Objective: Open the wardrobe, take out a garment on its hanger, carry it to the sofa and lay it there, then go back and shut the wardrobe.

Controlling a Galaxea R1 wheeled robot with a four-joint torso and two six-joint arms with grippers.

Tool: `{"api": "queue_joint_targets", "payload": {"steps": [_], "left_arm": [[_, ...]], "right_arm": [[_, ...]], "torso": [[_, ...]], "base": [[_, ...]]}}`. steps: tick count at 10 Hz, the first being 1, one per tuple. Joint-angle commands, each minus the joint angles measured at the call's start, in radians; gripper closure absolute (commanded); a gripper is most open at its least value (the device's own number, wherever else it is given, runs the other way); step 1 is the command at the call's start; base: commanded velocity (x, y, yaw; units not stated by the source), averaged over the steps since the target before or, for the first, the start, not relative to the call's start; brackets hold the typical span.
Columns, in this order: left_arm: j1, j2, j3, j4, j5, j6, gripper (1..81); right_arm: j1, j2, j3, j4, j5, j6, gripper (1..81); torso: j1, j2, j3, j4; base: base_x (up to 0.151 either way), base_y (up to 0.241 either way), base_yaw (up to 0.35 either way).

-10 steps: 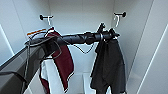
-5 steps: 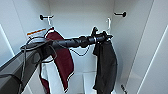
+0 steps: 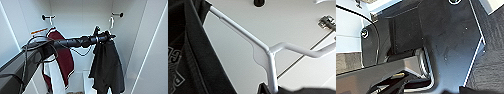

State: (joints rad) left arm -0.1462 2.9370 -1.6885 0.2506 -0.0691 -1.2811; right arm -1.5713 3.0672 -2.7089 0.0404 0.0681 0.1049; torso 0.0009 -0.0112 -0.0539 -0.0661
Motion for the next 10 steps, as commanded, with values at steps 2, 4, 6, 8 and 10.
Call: {"api": "queue_joint_targets", "payload": {"steps": [2,4,6,8,10], "left_arm": [[-0.195,-0.004,0.000,0.024,-0.037,0.015,81.1],[-0.197,-0.005,0.006,0.024,-0.037,0.015,81.1],[-0.197,-0.005,0.016,0.024,-0.037,0.016,81.1],[-0.197,-0.008,0.030,0.024,-0.037,0.014,81.1],[-0.195,-0.010,0.038,0.022,-0.037,0.014,81.1]], "right_arm": [[0.044,0.006,0.008,0.003,-0.054,0.001,1.0],[0.044,0.006,0.008,0.001,-0.054,0.001,1.0],[0.043,0.004,0.008,0.003,-0.054,0.001,1.0],[0.043,0.006,0.008,0.001,-0.054,0.001,1.0],[0.043,0.004,0.008,0.001,-0.054,0.001,1.0]], "torso": [[0.000,0.000,0.000,0.000],[0.000,0.000,0.000,0.000],[0.000,0.000,0.000,0.000],[0.000,0.000,0.000,0.000],[0.000,0.000,0.000,0.000]], "base": [[-0.099,0.000,0.000],[-0.099,0.000,0.000],[-0.099,0.000,0.000],[-0.099,0.000,0.000],[-0.099,0.000,0.000]]}}
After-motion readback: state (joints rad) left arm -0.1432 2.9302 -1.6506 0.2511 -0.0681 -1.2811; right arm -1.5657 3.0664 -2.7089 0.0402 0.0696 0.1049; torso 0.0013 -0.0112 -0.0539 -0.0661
